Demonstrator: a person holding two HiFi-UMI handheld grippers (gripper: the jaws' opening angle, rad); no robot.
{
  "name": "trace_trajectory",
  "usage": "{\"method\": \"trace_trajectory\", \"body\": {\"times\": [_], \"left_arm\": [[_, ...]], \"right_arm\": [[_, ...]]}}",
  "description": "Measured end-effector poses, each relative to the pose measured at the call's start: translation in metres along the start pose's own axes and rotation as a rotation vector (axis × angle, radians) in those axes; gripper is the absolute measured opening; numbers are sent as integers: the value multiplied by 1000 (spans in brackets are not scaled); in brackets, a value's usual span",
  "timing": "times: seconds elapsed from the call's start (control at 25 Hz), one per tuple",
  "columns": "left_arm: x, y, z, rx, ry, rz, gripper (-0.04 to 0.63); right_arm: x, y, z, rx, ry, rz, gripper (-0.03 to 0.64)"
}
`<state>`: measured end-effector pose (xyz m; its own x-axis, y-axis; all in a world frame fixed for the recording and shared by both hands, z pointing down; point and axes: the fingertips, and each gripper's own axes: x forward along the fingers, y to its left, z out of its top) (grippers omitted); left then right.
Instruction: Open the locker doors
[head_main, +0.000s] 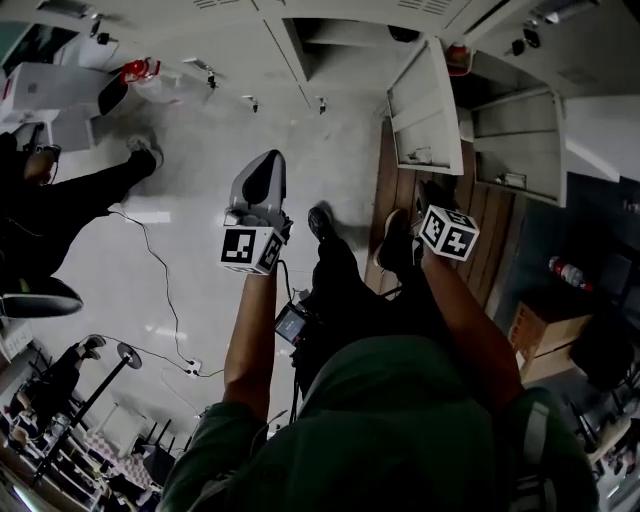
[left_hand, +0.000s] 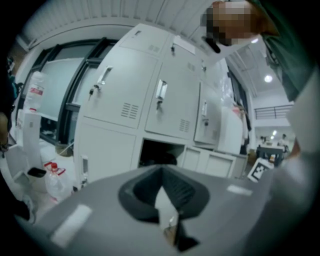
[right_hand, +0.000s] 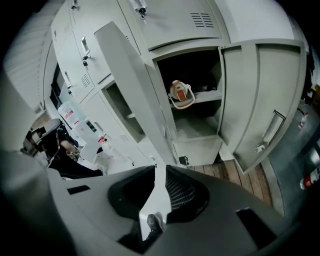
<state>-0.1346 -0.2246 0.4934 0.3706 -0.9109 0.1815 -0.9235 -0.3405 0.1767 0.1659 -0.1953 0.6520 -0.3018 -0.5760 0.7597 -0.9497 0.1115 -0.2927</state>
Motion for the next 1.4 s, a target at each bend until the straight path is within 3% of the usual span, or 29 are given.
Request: {"method": "trace_trajectory", "body": {"times": [0.08, 0.2, 0.4, 0.64, 0.96, 1.4], "left_arm": [[-10, 8, 4, 0, -6, 32, 2], [-26, 25, 8, 2, -17, 76, 2], [-51, 76, 8, -9, -40, 156, 2], [-87, 135, 31, -14, -75, 207, 2], [-123, 206, 52, 4, -88, 245, 2], [-97, 256, 68, 23, -76, 238, 2]], "right_arm": [[-6, 15, -12, -41, 30, 37, 31], [-8, 55, -9, -148, 7, 132, 12], [12, 138, 39, -374, -139, 247, 8], [35, 229, 90, -492, -257, 282, 8], [65, 316, 119, -525, -300, 298, 8], [124, 390, 154, -549, -312, 371, 8]]}}
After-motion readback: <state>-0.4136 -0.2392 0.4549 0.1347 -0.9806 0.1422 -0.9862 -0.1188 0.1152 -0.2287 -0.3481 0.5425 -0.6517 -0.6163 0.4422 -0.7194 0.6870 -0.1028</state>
